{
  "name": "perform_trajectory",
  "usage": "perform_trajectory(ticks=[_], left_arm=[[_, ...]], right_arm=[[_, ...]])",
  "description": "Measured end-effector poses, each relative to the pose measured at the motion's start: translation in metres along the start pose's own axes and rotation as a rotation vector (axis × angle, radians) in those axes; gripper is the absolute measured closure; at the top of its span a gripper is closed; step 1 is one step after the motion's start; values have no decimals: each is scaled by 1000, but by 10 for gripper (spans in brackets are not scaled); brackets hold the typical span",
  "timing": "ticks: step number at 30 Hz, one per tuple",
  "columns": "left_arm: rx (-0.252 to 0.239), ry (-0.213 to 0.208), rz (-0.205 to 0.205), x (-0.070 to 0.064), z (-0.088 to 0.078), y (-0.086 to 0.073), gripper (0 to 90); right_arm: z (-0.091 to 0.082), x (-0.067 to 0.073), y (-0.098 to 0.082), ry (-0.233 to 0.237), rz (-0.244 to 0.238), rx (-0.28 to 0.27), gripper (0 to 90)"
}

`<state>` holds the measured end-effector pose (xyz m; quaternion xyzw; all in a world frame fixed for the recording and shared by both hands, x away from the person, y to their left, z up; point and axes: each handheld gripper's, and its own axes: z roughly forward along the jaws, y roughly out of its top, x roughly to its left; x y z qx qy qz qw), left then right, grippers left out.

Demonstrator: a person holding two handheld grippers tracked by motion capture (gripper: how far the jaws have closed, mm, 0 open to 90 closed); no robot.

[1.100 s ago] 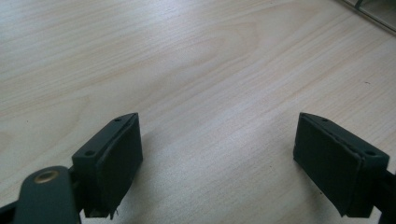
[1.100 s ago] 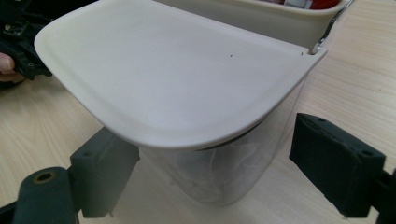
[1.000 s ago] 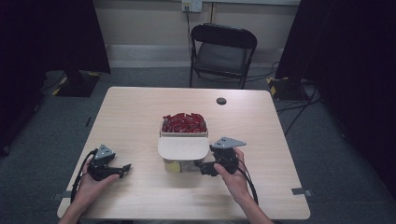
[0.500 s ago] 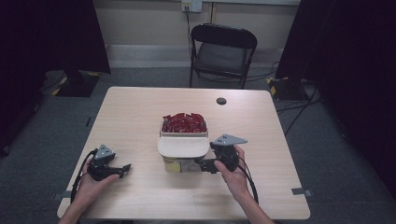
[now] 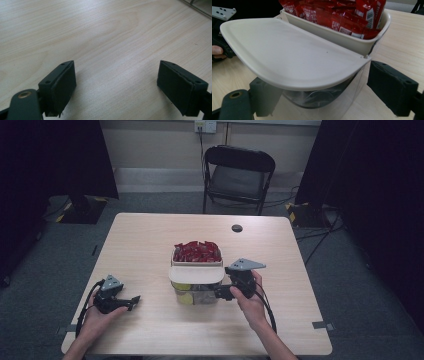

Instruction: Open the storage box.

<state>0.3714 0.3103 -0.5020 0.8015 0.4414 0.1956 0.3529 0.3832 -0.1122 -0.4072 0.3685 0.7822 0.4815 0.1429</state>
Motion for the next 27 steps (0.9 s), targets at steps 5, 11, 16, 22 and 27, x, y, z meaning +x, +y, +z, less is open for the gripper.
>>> perform_trajectory(ticks=[5,11,16,22,27], left_arm=[[0,-4,0,0,0,0,150],[-2,-5,-4,0,0,0,149],[-3,-6,-4,0,1,0,149],[-1,-6,-2,0,1,0,148],[-1,-6,-2,0,1,0,147]], right_arm=[[2,-4,4,-17,8,-1,148],[4,-12,9,-9,23,-5,147],[8,-17,7,-18,41,-3,148],[9,-21,9,-23,47,-9,149],[9,-23,14,-15,39,-13,147]])
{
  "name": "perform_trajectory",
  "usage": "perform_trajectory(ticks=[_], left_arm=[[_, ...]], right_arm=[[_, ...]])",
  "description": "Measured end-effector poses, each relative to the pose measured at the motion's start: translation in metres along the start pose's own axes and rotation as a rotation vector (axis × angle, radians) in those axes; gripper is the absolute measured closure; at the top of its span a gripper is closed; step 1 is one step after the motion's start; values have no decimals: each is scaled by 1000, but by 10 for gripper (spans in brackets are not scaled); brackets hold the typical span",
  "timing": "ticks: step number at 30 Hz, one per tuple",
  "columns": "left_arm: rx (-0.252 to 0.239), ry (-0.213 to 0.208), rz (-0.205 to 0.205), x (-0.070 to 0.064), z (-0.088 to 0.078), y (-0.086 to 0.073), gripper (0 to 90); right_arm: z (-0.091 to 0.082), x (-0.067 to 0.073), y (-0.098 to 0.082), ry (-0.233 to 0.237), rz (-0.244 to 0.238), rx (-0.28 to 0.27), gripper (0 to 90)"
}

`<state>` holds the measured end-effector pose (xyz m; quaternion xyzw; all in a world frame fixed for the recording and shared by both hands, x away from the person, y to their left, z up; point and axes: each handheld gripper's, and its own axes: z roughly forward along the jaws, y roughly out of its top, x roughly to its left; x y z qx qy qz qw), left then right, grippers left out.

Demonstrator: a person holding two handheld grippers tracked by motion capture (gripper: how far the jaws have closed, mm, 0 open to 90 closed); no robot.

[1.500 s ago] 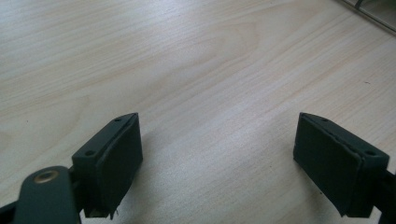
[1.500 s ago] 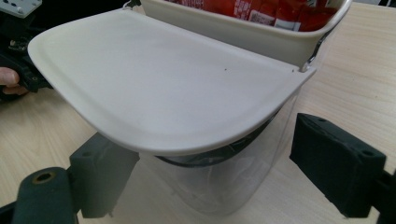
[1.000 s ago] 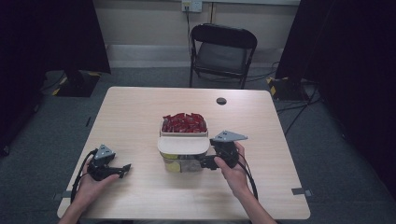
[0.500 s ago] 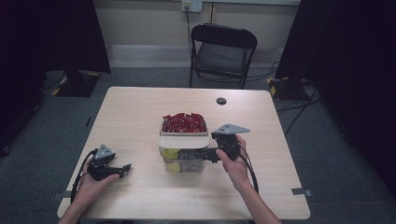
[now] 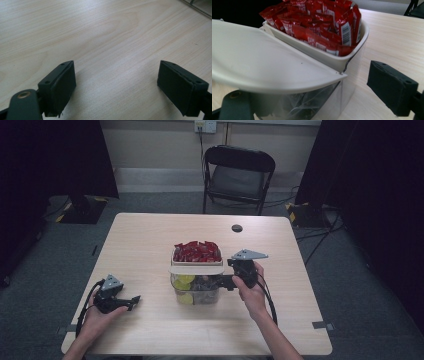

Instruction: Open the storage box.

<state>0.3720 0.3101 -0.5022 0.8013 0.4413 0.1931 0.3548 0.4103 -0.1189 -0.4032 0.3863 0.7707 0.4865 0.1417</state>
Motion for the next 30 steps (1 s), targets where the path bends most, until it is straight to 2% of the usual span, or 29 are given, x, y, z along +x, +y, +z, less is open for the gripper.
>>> perform_trajectory(ticks=[11,30], left_arm=[[-1,4,-1,0,0,0,147],[-1,5,1,1,-1,0,162]], right_arm=[[6,-8,7,8,25,-26,145],[10,-19,17,-17,76,-36,142]])
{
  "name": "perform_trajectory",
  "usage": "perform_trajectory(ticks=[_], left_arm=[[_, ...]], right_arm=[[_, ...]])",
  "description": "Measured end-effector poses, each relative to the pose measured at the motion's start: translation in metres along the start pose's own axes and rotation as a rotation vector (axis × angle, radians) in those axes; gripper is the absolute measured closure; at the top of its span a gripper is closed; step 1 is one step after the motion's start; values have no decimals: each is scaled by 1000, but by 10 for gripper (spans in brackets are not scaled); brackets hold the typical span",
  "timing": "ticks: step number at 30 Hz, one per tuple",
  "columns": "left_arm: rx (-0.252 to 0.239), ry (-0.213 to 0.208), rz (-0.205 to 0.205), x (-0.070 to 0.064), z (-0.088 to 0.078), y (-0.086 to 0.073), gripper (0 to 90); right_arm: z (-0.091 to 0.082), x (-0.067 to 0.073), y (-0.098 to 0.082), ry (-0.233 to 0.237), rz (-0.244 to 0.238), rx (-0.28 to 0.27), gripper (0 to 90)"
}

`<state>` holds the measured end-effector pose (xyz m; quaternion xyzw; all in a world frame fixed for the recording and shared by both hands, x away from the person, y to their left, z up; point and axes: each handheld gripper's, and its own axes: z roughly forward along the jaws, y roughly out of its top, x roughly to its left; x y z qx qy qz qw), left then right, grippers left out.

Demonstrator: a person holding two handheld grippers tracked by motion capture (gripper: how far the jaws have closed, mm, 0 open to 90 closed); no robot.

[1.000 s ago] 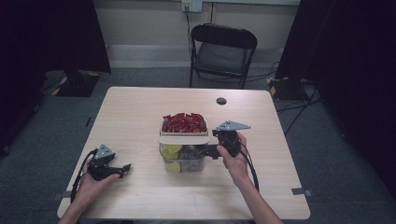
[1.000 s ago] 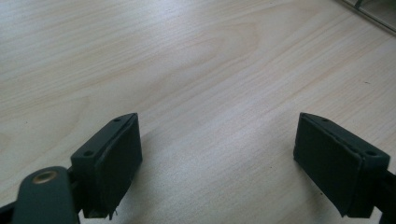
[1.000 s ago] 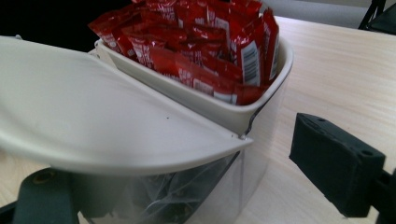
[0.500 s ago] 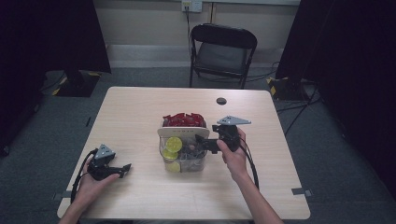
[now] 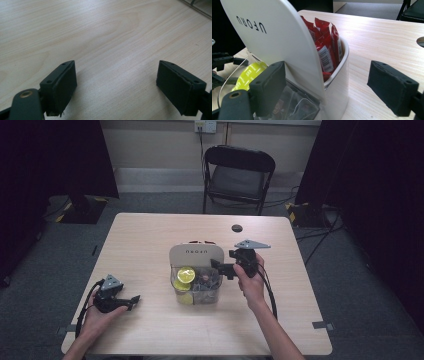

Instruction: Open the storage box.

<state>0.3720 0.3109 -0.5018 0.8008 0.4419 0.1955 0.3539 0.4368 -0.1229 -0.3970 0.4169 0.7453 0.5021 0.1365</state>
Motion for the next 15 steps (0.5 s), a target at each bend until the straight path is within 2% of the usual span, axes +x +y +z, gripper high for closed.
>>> perform_trajectory(ticks=[2,4,5,7,15], left_arm=[[-3,2,-1,1,-1,0,174],[-9,-3,-28,1,-1,-1,172],[-4,-2,-25,3,-3,-1,173],[-20,-11,-39,3,-5,-1,178],[-102,-46,-52,-1,-22,6,182]], right_arm=[[-1,-2,1,3,2,-2,140],[-1,-3,1,9,7,-5,138],[-1,-3,1,9,7,-6,137],[-1,-3,1,11,8,-4,137],[0,-3,0,17,15,-4,137]])
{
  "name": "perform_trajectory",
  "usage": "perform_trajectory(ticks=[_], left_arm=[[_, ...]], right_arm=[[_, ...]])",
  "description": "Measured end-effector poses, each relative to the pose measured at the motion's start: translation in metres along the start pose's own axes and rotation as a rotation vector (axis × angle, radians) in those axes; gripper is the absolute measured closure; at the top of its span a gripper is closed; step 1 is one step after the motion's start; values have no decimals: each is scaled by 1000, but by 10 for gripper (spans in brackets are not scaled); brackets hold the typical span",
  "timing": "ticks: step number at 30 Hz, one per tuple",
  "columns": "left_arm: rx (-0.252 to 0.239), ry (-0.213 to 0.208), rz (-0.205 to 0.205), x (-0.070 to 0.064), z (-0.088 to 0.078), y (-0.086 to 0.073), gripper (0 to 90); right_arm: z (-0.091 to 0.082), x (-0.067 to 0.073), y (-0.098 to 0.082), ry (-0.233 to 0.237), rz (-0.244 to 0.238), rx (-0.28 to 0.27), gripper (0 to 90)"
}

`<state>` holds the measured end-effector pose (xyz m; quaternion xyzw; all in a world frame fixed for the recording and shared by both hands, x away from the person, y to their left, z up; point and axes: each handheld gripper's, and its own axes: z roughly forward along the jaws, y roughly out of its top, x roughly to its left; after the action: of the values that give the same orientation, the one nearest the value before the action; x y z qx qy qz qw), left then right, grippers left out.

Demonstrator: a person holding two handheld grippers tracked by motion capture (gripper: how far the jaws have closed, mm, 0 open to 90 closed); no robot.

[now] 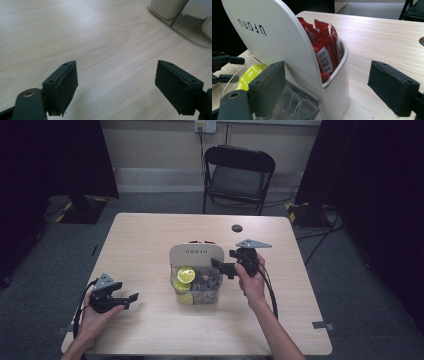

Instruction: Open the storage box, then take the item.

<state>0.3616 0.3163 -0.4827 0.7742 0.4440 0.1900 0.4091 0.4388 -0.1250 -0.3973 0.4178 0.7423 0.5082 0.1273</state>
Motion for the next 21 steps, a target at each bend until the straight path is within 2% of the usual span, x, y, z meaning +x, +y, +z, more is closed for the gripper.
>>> perform_trajectory(ticks=[3,6,8,15,21], left_arm=[[-24,-22,-16,-1,-4,4,190],[-29,-68,-33,-3,-5,9,200],[-44,-82,-40,-5,-6,11,216],[-81,-132,-15,-19,-10,27,224],[-74,-168,2,-30,-6,39,243]], right_arm=[[0,0,0,1,1,1,135],[0,0,0,-3,-4,2,137],[0,0,0,-3,-3,2,136],[0,0,0,-3,-8,4,135],[2,-2,-1,8,4,7,118]])
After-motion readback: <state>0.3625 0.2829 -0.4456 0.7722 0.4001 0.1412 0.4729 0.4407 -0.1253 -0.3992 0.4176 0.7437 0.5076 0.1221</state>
